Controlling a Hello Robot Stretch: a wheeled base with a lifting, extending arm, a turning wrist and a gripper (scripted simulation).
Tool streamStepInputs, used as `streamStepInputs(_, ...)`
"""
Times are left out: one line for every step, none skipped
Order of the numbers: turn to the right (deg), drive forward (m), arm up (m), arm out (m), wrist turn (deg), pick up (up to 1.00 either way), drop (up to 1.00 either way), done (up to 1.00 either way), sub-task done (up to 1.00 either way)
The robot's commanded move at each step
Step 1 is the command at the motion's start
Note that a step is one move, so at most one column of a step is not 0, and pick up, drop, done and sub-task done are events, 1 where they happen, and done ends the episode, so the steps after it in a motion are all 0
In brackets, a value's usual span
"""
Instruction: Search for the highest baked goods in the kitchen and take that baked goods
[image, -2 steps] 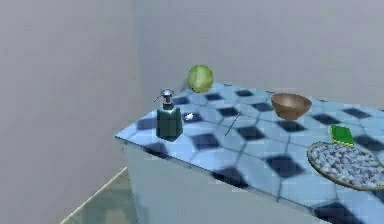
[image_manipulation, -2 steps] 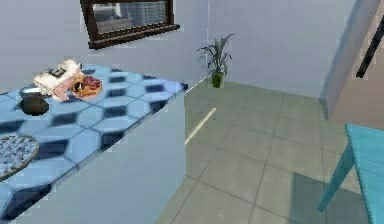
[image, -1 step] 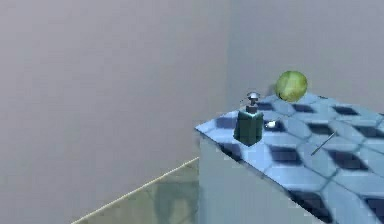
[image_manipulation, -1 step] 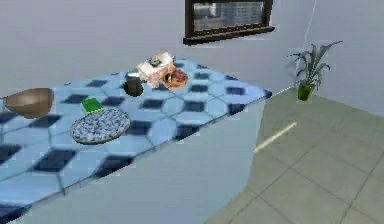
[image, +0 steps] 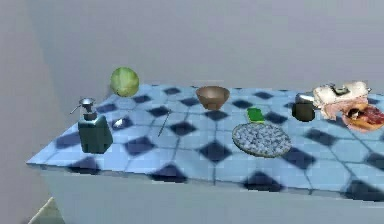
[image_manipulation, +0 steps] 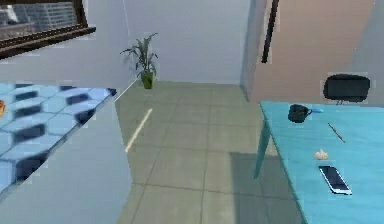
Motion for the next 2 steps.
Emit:
streamStepInputs(6.0,0.00,0.00,0.00,0.0,0.00,0.00,0.00,0.00)
streamStepInputs(0.0,0.30,0.00,0.00,0.0,0.00,0.00,0.00,0.00)
